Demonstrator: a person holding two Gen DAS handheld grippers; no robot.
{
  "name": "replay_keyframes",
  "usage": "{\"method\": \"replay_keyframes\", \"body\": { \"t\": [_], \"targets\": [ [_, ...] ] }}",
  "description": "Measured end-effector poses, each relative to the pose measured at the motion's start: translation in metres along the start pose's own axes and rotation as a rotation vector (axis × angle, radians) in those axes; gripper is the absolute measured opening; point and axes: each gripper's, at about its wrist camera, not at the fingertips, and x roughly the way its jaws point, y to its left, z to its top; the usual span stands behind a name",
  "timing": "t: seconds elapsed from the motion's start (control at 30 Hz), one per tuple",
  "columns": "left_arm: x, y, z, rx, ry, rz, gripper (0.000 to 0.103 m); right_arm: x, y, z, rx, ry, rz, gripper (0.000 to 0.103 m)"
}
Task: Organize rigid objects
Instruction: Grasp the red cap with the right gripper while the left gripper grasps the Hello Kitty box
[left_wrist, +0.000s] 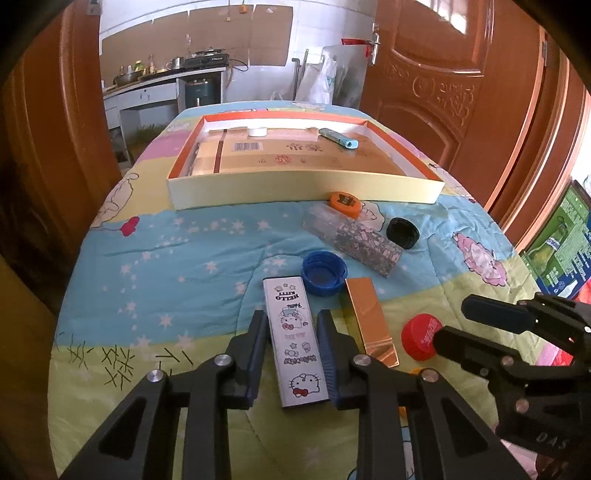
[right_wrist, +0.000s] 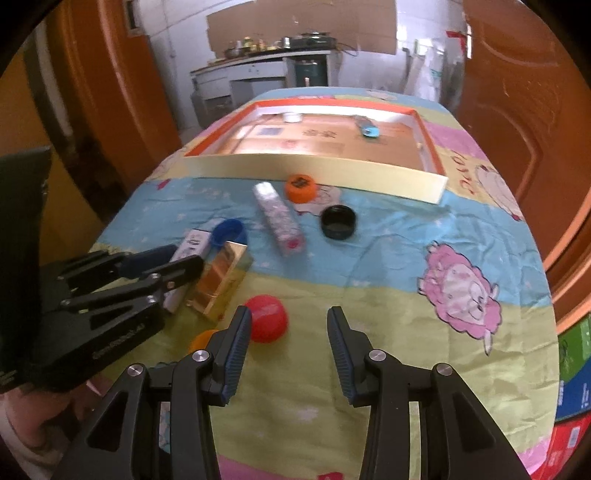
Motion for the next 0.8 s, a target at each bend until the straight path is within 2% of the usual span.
{"method": "replay_keyframes", "body": {
  "t": [0.23, 0.27, 0.3, 0.5, 0.8],
  "targets": [
    [-0.002, 0.005, -0.001, -0.008, -0.003, -0.006, 0.028, 0.015, 0.013, -0.002, -0.048, 0.032, 0.008, 0.043],
    [-0.002, 0.006, -0.001, -0.010, -0.004, -0.006, 0.028, 0.016, 0.013, -0.001, -0.049, 0.032, 0.012, 0.042],
    [-0.003, 0.007, -0.001, -0.012, -0.005, -0.007, 0.028, 0.016, 0.013, -0.001, -0.051, 0.034, 0.013, 0.030],
    [-0.005, 0.010, -0.003, -0.022, -0.012, -0.019, 0.027, 0.014, 0.011, 0.001, -0.040, 0.034, 0.017, 0.030],
    [-0.015, 0.015, 0.001, -0.041, -0.045, -0.034, 0.028, -0.001, 0.005, 0.010, -0.006, -0.031, 0.021, 0.030]
  ]
}}
